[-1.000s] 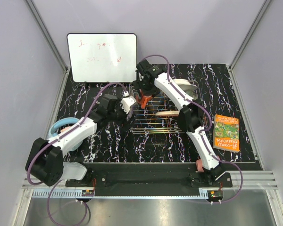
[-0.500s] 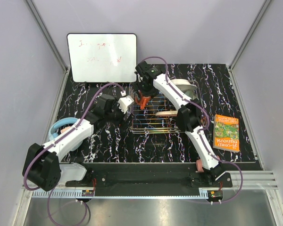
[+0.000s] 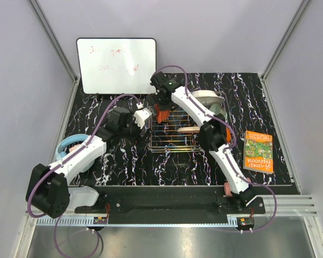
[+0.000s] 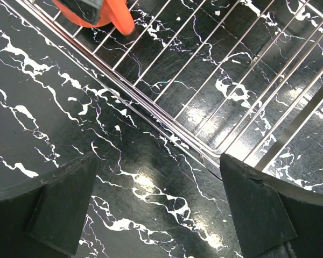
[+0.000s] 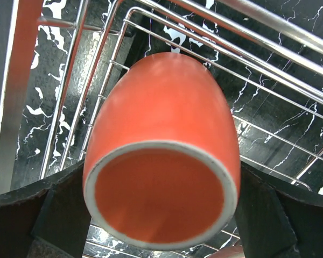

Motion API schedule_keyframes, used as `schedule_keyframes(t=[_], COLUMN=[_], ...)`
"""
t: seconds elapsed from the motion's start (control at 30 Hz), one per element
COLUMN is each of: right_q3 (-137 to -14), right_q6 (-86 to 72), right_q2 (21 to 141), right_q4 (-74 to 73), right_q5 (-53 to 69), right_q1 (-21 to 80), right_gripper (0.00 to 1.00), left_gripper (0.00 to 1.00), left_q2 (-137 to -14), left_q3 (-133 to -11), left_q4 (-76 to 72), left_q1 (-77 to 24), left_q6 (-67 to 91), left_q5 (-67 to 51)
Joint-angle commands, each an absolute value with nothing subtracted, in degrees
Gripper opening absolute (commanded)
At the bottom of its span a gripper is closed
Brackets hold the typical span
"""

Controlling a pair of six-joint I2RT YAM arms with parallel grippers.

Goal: Load the mixed dishes into the dish rack

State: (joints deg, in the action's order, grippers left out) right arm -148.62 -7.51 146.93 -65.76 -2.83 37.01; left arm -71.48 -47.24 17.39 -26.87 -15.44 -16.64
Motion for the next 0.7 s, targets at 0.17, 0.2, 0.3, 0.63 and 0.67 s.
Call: schedule_keyframes(t=[0.17,0.2,0.3,0.63,0.67], right_q3=[-146.9,-145.6,-142.6,-136.2,-134.8], right_q6=[-5.1,-5.0,-4.4,-4.7,-4.8], right_q2=[140.7,139.8,136.2,122.2,120.8], right_q4=[-64.7,-65.0,-65.7,-68.1,-68.6], right_q5=[-9.0,-9.7,-12.1,-15.6,-15.8], right_q1=[39.2,39.3,40.0,41.6,41.9], right_gripper=[1.0,1.0,1.0,1.0,1.0], left_gripper=[0.99,0.99,0.99,0.99,0.99], left_q2=[-70.7,-70.6,-70.3,-69.6,-69.4], left_q3=[-49.6,-49.7,-50.2,-52.2,-52.3], left_q4=[15.6,15.8,16.3,18.4,18.6], left_q1=[-25.8,-25.6,-25.3,-21.9,-21.4], left_q6=[-15.6,-15.6,-15.8,-16.9,-17.4], left_q5=[-15.8,-15.7,-15.4,-15.5,-15.5])
